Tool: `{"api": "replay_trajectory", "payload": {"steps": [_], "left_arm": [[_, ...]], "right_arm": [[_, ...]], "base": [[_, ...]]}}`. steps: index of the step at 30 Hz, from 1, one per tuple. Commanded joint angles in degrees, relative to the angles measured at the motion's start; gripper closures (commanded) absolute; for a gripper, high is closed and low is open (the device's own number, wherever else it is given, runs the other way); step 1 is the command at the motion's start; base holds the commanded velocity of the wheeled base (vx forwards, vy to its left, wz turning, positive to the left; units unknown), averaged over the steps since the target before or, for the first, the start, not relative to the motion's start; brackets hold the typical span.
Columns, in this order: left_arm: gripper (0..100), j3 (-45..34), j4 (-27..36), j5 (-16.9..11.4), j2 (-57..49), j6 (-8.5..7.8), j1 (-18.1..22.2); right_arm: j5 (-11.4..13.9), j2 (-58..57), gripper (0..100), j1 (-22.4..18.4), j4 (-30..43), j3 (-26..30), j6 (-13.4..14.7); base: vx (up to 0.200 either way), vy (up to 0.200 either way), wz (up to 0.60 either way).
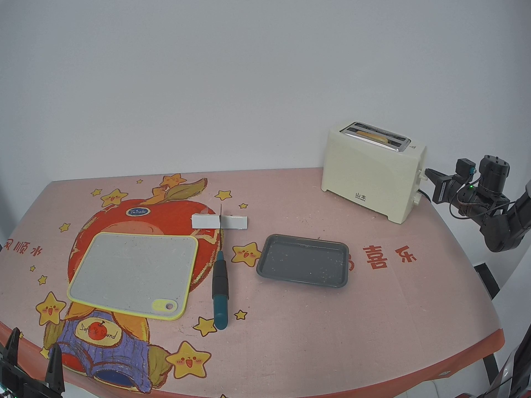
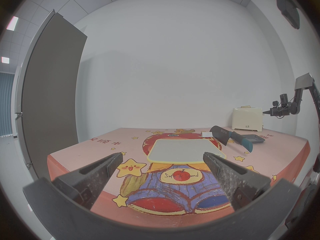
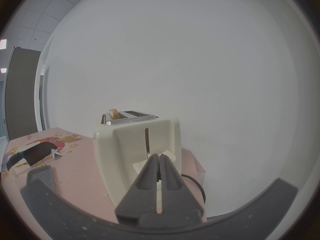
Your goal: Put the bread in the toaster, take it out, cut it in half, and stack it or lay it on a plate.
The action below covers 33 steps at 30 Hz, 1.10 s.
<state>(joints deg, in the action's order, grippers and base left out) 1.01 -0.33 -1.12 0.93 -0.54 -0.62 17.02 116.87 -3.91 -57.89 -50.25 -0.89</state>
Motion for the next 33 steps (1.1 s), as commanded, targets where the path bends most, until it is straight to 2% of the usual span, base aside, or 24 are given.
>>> {"api": "replay_trajectory", "payload": {"steps": [1,33], "left_arm": [[0,-1.0,0.0,0.0,-0.9,0.01,0.0],[0,-1.0,0.0,0.0,-0.9,0.01,0.0]], "right_arm": [[0.0,1.0,100,-0.1,0.1,0.0,-0.2],[-0.1,2.3,100,0.2,0.1,0.5,-0.3]], "base": [[0.0,0.0,0.0],[0.0,0.0,0.0]]}}
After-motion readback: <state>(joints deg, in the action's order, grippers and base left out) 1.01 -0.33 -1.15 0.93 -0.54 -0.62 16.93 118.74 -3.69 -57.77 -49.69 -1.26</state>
